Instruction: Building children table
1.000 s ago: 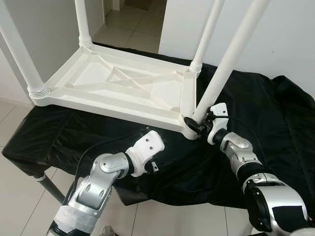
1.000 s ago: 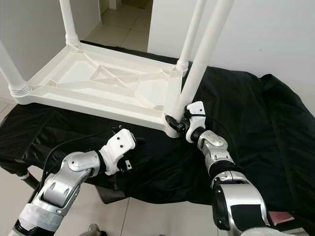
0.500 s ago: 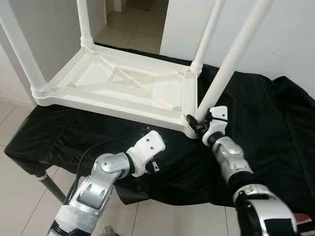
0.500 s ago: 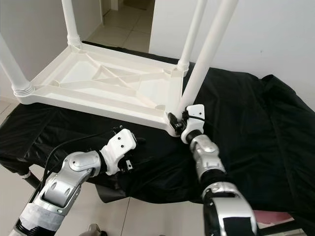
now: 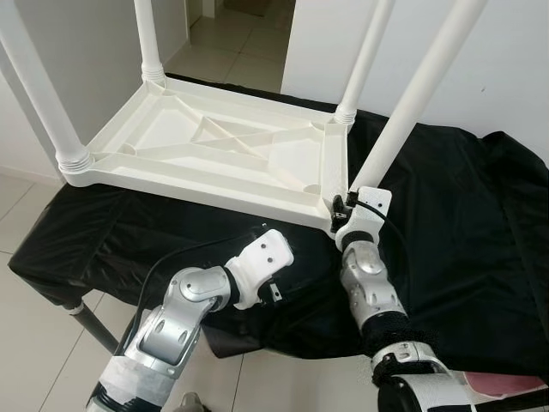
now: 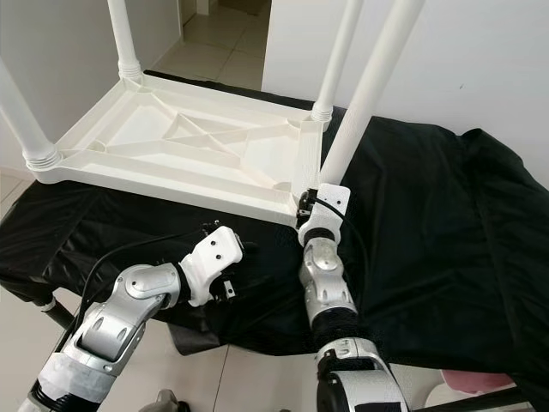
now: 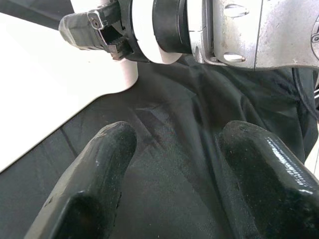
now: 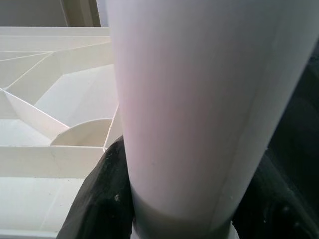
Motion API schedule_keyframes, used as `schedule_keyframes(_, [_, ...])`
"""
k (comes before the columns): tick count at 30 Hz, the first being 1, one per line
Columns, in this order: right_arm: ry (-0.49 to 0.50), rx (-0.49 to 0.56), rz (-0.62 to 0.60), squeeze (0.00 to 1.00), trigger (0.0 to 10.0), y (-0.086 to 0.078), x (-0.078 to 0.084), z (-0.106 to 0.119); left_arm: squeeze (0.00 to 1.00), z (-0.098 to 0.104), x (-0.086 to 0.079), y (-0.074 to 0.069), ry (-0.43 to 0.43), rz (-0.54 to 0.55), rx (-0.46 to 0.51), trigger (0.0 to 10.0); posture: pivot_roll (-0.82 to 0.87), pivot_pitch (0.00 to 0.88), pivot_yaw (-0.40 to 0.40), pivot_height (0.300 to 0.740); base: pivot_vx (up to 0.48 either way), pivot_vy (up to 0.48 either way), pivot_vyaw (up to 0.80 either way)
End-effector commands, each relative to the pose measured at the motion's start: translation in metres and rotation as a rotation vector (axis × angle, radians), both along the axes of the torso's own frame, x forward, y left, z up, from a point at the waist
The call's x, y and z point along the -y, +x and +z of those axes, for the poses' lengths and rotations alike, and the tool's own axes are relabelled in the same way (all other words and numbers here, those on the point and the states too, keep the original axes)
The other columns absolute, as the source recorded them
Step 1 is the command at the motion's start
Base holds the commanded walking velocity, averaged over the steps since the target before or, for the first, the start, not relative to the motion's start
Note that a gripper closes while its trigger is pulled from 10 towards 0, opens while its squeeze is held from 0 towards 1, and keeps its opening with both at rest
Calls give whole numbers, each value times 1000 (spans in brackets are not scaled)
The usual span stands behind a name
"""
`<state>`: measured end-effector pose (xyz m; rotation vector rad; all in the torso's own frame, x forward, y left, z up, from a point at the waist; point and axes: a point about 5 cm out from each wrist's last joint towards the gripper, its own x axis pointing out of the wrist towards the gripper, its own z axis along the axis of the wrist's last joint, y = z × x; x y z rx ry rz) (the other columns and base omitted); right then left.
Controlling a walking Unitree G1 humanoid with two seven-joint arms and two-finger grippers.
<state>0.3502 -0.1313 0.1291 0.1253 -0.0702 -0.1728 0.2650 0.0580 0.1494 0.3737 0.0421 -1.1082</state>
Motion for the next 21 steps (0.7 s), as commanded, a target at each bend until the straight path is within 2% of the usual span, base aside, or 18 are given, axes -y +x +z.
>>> schedule_keyframes(1, [-23, 42, -8, 0, 10000, -1, 6, 8, 0, -3, 1, 1, 5, 42, 6, 10000, 51, 66, -98, 740, 0, 0, 0])
schedule_keyframes(2, [-36, 44, 3, 0, 10000, -3, 7, 8, 0, -2, -1, 2, -2, 57, 17, 10000, 49, 67, -99, 740, 0, 0, 0])
schedule_keyframes(3, [-35, 54, 23, 341, 10000, -4, 7, 9, 0, 0, -2, 4, -14, 75, 28, 10000, 48, 67, -101, 740, 0, 0, 0])
schedule_keyframes(4, [-33, 62, 34, 341, 10000, -5, 7, 9, 0, 1, -3, 6, -23, 87, 35, 10000, 48, 67, -101, 740, 0, 0, 0])
schedule_keyframes(5, [-38, 61, 39, 1000, 10000, -6, 7, 9, 0, 4, -3, 8, -36, 101, 42, 10000, 48, 69, -104, 740, 0, 0, 0])
schedule_keyframes(9, [-44, 67, 48, 1000, 10000, -8, 5, 10, 0, 5, -3, 9, -47, 110, 46, 10000, 46, 73, -106, 740, 0, 0, 0])
schedule_keyframes(13, [-52, 61, 84, 1000, 10000, -15, 1, 8, 0, 0, -5, 7, -13, 116, 39, 10000, 48, 79, -119, 740, 0, 0, 0])
schedule_keyframes(19, [-77, 62, 85, 1000, 10000, -32, 8, 6, 0, -1, -13, 7, -29, 171, 23, 10000, 61, 95, -136, 740, 0, 0, 0])
schedule_keyframes(21, [-77, 62, 85, 1000, 10000, -32, 8, 6, 0, -1, -13, 7, -29, 171, 23, 10000, 61, 95, -136, 740, 0, 0, 0])
